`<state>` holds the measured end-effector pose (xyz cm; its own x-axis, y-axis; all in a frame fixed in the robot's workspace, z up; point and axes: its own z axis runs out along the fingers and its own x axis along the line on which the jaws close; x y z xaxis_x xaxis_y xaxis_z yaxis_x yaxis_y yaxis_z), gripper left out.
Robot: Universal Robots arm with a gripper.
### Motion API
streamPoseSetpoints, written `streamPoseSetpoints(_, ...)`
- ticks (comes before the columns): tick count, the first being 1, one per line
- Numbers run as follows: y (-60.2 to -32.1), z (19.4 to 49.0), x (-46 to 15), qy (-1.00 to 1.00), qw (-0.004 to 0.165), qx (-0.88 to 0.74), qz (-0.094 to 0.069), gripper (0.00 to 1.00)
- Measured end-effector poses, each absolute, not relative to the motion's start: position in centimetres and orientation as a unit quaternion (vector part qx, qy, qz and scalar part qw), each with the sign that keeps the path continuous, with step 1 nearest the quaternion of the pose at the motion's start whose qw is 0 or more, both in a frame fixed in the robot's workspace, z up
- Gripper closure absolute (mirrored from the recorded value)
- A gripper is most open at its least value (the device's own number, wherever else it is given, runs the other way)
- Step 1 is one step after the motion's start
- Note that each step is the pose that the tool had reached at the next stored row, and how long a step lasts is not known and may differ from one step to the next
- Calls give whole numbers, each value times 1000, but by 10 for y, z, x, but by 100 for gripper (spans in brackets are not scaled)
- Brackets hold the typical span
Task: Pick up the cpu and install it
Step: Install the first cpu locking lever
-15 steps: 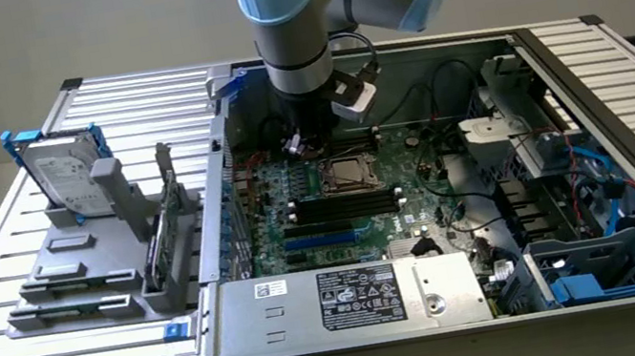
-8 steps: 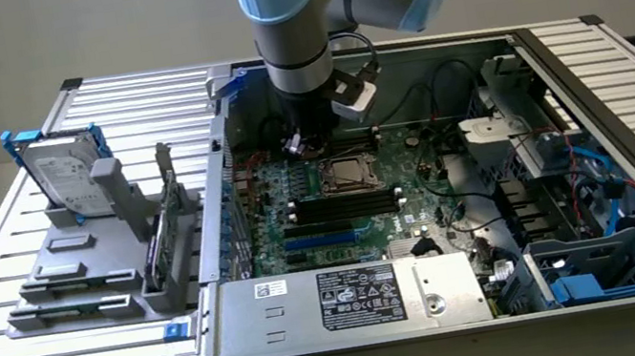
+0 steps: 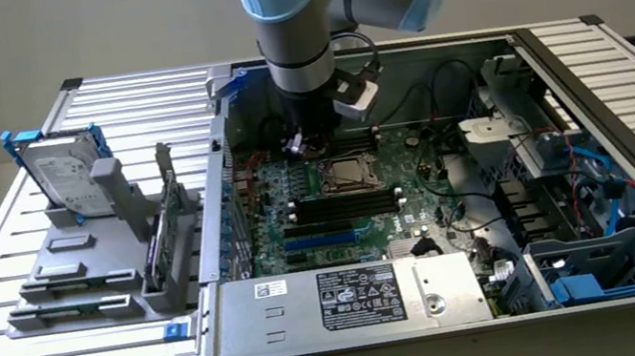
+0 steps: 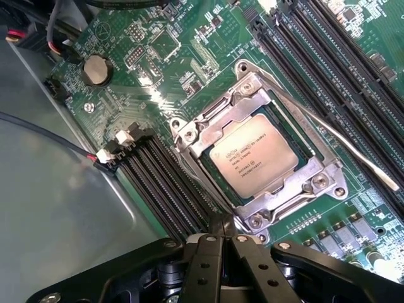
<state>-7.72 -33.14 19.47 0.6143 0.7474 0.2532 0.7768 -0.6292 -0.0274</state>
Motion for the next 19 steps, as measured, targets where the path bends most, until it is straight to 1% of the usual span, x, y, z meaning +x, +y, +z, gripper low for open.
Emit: streamPoseSetpoints(19, -329, 195, -71, -428, 64, -895, -107, 89)
